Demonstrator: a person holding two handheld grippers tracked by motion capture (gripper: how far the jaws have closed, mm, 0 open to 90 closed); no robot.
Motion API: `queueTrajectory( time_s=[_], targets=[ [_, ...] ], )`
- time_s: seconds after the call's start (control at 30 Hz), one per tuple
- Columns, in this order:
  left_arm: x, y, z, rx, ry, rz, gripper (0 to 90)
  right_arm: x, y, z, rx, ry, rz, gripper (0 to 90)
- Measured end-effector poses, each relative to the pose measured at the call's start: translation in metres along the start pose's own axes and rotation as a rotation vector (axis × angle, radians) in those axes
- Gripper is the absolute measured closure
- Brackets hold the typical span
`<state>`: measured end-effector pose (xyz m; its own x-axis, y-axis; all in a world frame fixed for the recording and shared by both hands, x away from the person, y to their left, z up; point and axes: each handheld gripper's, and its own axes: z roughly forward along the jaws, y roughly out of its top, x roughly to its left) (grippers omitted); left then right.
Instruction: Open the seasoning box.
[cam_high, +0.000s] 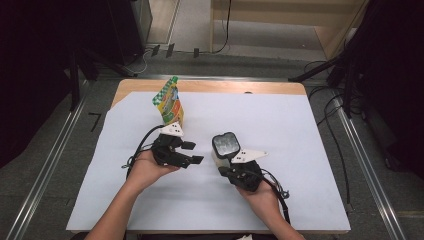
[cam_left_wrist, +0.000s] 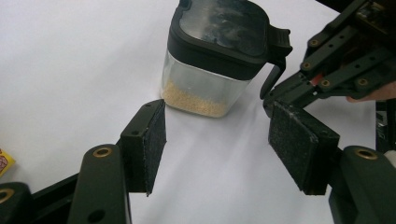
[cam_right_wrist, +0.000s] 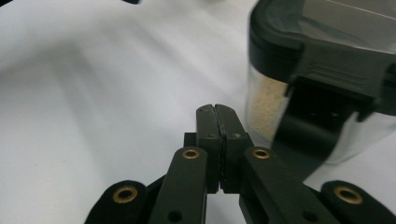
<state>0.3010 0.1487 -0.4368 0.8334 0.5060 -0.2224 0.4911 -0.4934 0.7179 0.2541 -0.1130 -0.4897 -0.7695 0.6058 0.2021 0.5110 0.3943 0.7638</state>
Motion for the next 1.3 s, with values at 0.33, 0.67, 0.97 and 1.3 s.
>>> queueTrajectory(
  time_s=[0.33,0.67,0.97,1.3],
  targets=[
    [0.0,0.001,0.001,0.001,0.007,0.007,35.6,-0.003,-0.001,-0.001,0.001,-0.024,0.005,90.0],
    [-0.001,0.003,0.003,-0.003,0.004,0.009,35.4,-0.019,-0.005,-0.012,0.003,-0.05,0.047,90.0],
    [-0.002,0.005,0.008,0.007,0.0,0.022,35.4,-0.034,-0.01,-0.023,0.017,-0.073,0.048,90.0],
    [-0.005,0.008,0.014,0.019,-0.006,0.036,35.4,-0.059,-0.015,-0.036,0.008,-0.094,0.104,90.0]
  ],
)
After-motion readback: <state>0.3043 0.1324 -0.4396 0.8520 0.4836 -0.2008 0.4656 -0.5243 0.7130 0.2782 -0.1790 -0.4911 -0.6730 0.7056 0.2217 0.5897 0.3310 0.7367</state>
